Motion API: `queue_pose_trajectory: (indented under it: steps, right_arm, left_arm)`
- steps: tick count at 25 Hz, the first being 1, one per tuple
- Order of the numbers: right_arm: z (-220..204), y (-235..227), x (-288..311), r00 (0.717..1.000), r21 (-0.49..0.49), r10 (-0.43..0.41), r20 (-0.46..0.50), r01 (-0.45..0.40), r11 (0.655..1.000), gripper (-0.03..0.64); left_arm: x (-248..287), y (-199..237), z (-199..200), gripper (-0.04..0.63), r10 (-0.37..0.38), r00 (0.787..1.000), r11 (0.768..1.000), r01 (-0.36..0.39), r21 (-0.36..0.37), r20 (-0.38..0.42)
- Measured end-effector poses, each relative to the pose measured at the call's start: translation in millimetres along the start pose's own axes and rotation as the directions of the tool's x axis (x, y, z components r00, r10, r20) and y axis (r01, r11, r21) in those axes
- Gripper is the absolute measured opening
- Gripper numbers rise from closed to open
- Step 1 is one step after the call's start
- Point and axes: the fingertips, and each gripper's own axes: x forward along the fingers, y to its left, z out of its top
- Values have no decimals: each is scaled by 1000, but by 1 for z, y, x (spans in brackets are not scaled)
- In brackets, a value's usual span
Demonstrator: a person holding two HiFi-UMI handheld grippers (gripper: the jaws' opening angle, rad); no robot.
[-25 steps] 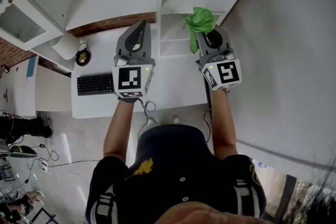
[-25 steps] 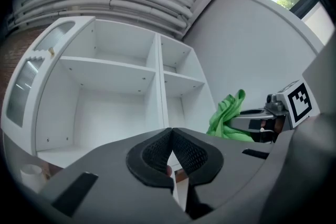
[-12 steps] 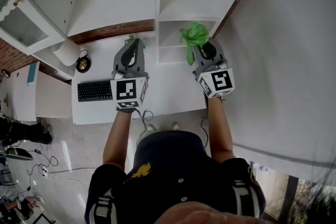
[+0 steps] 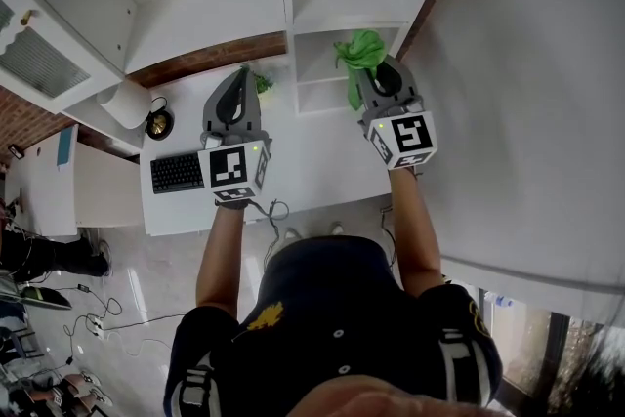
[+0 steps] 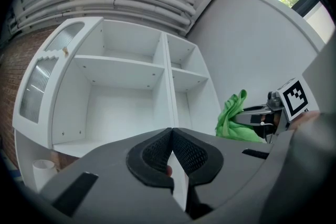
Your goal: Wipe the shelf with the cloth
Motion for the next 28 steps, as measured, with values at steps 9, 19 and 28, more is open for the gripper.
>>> queue_pose_trajectory:
  steps: [9,19,28]
  right_arm:
    - [-2,0,-2,1000,6,-22,-20,22,1000,46]
    - [-2,-2,-3,999,6,-30,-17,30,1000,46]
    - [-2,0,-3,999,1,-28,-18,28,1000,46]
  left_arm:
    - [1,2,-4,18,-10,1000,1000,10,-10,-6]
    - [3,3,-6,18,-15,1000,1000,15,-15,-10]
    - [4,3,-7,18,-19,1000,1000,19,-16,-14]
